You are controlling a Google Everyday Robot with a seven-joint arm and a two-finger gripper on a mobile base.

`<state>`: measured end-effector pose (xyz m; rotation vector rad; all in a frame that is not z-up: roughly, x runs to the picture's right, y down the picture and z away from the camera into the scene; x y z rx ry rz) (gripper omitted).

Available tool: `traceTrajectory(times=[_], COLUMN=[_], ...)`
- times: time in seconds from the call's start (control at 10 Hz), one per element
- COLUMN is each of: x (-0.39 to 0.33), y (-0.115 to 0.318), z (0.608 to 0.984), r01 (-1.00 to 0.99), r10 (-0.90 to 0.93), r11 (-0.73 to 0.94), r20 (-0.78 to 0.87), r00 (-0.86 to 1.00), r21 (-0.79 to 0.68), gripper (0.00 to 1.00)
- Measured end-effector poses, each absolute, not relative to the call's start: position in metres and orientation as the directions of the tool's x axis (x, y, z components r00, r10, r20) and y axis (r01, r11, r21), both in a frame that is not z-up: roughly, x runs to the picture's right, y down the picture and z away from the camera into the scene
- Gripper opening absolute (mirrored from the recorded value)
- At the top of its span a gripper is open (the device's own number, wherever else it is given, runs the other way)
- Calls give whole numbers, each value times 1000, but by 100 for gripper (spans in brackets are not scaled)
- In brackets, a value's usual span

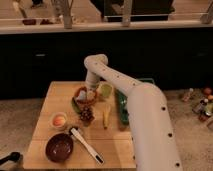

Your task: Wipe red bowl with towel

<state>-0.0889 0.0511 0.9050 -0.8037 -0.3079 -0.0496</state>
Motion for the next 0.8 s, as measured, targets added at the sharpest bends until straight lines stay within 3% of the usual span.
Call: traceTrajectory(times=[0.8], x=[-85], y=[29], z=[929], r01=[131], r10=[98], r11=[718], r20=[286], r00=[953], r21=[-683], gripper=[0])
